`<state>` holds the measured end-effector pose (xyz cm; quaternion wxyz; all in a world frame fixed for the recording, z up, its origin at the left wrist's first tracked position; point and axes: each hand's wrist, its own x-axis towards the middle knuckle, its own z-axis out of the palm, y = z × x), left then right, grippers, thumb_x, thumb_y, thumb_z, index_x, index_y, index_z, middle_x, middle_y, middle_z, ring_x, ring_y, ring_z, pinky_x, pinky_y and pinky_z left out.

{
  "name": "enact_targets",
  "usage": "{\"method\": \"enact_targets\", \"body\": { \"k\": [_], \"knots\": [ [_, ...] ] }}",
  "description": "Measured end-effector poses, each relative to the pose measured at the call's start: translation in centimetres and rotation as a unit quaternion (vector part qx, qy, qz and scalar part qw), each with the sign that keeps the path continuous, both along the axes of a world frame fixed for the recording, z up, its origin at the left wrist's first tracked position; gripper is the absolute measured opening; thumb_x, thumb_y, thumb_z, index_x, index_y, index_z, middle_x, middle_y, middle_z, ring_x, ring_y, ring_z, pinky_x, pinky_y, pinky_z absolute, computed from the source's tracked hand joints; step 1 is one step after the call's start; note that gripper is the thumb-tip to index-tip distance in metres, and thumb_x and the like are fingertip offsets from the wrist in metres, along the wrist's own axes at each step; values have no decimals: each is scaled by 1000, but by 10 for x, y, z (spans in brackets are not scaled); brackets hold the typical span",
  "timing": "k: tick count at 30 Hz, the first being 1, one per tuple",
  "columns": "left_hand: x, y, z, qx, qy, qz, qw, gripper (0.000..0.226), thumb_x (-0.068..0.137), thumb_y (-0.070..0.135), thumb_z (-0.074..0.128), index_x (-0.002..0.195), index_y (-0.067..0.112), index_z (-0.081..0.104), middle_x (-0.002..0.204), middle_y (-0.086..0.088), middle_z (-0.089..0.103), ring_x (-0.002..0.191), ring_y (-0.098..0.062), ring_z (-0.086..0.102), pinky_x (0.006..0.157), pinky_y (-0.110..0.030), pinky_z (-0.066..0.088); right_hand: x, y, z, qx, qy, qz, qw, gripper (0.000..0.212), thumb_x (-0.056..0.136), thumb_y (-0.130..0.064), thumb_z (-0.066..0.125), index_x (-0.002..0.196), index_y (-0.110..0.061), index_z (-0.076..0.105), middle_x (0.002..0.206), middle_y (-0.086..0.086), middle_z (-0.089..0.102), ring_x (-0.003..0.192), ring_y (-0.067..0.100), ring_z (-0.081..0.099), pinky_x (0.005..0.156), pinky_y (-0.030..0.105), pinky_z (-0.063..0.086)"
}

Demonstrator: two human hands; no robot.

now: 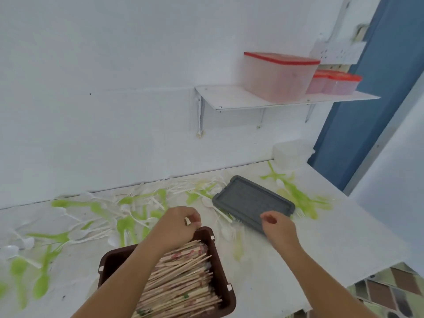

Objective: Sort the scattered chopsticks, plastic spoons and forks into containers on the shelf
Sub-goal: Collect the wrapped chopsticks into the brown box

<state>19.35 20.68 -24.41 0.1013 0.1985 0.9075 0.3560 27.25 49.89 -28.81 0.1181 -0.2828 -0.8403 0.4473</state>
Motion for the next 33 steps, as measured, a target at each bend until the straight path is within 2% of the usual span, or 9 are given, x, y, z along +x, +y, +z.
{"method": "enact_targets", "body": {
  "k": [2, 5, 8, 12, 18, 22, 25, 28, 33],
  "knots": [
    [-21, 35, -2, 16, -4, -18, 1000, 8, 92, 30, 70, 88, 37, 72, 92, 27, 69, 77, -1, 63, 72, -15, 47, -16, 42, -8, -87, -57, -76, 992, 26, 85, -11, 60, 106, -17, 73, 95, -4, 70, 86, 22, 66, 73, 29, 49],
    [-65, 89, -15, 6, -29, -30, 999, 12, 94, 30, 69, 104, 36, 71, 107, 22, 67, 91, -1, 64, 77, -11, 44, -37, 93, -23, -112, -101, -132, 980, 38, 65, -21, 54, 94, 0, 65, 77, 5, 59, 70, 27, 54, 70, 40, 50],
    [-113, 146, -32, -29, -61, -32, 997, 35, 96, 32, 66, 131, 27, 63, 132, 10, 61, 118, -13, 60, 93, -22, 42, -59, 121, -31, -135, -132, -152, 970, 19, 79, -20, 59, 88, -3, 58, 82, 10, 59, 73, 27, 55, 77, 44, 56],
    [-168, 207, -52, -82, -102, -19, 991, 53, 99, 35, 60, 148, 19, 49, 149, -2, 51, 133, -24, 52, 98, -27, 40, -88, 151, -50, -168, -162, -169, 958, 18, 84, -22, 59, 85, -4, 60, 83, 11, 61, 75, 29, 60, 79, 44, 58],
    [-191, 237, -82, -139, -161, -2, 977, 57, 92, 38, 57, 146, 21, 50, 140, -4, 59, 124, -26, 57, 103, -38, 49, -99, 159, -60, -206, -180, -152, 950, 21, 78, -22, 61, 86, -3, 62, 79, 11, 62, 68, 29, 59, 63, 34, 48],
    [-189, 249, -88, -118, -183, 41, 975, 60, 91, 31, 57, 149, 18, 46, 135, -4, 54, 122, -27, 53, 102, -37, 46, -109, 158, -54, -232, -178, -154, 944, 13, 81, -19, 62, 84, -9, 53, 81, 7, 51, 71, 26, 49, 68, 36, 42],
    [-188, 245, -86, -207, -124, 111, 964, 73, 80, 34, 56, 149, 20, 40, 147, -12, 41, 133, -39, 39, 108, -48, 38, -114, 152, -47, -244, -177, -158, 940, 15, 85, -18, 63, 81, -8, 52, 83, 7, 53, 71, 23, 51, 73, 40, 53],
    [-188, 230, -88, -237, -143, 127, 953, 73, 72, 37, 54, 142, 19, 43, 134, -10, 50, 127, -38, 45, 105, -51, 39, -114, 143, -45, -228, -181, -154, 944, 11, 83, -19, 62, 85, -10, 57, 86, 9, 58, 75, 25, 57, 82, 45, 59],
    [-189, 216, -94, -233, -126, 114, 958, 65, 72, 30, 54, 136, 22, 46, 122, -4, 55, 120, -32, 53, 99, -48, 38, -111, 132, -45, -224, -121, -151, 955, 12, 75, -19, 61, 74, -11, 52, 75, 7, 49, 69, 26, 47, 65, 37, 37]
  ]
}}
